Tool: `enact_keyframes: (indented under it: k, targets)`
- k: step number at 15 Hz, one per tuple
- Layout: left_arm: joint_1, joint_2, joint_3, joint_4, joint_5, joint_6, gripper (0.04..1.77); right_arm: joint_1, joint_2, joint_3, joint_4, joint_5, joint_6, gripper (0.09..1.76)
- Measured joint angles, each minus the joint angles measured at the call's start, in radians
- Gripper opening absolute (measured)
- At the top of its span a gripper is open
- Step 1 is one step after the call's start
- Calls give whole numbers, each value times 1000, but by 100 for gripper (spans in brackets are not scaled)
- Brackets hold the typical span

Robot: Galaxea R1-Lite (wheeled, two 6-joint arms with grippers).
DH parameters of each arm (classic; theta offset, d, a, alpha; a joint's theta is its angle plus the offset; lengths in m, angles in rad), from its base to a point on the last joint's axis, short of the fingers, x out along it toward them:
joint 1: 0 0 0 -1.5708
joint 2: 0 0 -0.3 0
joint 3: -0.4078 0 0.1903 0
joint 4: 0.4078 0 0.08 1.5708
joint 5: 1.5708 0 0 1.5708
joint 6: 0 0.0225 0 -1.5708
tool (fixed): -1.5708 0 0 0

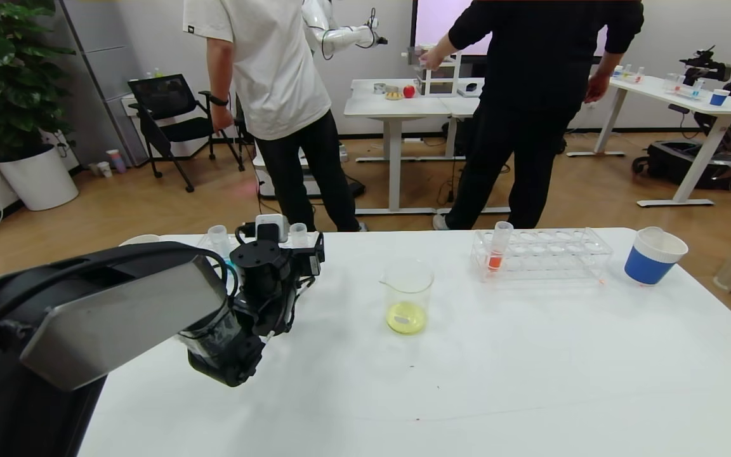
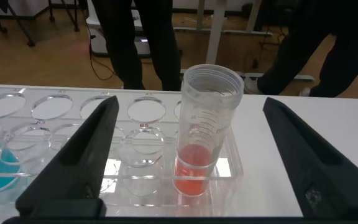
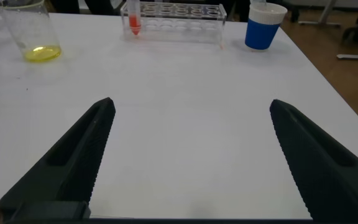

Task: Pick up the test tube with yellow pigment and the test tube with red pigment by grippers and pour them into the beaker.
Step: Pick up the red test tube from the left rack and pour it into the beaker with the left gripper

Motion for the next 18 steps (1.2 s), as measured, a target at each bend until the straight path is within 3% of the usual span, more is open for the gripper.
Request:
enact_keyframes:
  k: [3, 4, 6, 14, 18]
  targets:
    - [-2, -3, -5, 1, -1, 3, 41, 0, 0, 0, 0, 0, 0, 174]
    - [-1, -3, -5, 1, -2, 3, 31, 0, 0, 0, 0, 0, 0, 174]
    - [-1, -3, -5, 0, -1, 3, 51, 0, 0, 0, 0, 0, 0, 174]
    - [-1, -33, -14, 15, -3, 37, 51, 0, 0, 0, 0, 0, 0, 174]
    - [0, -114, -45, 129, -6, 47, 51, 0, 0, 0, 0, 0, 0, 174]
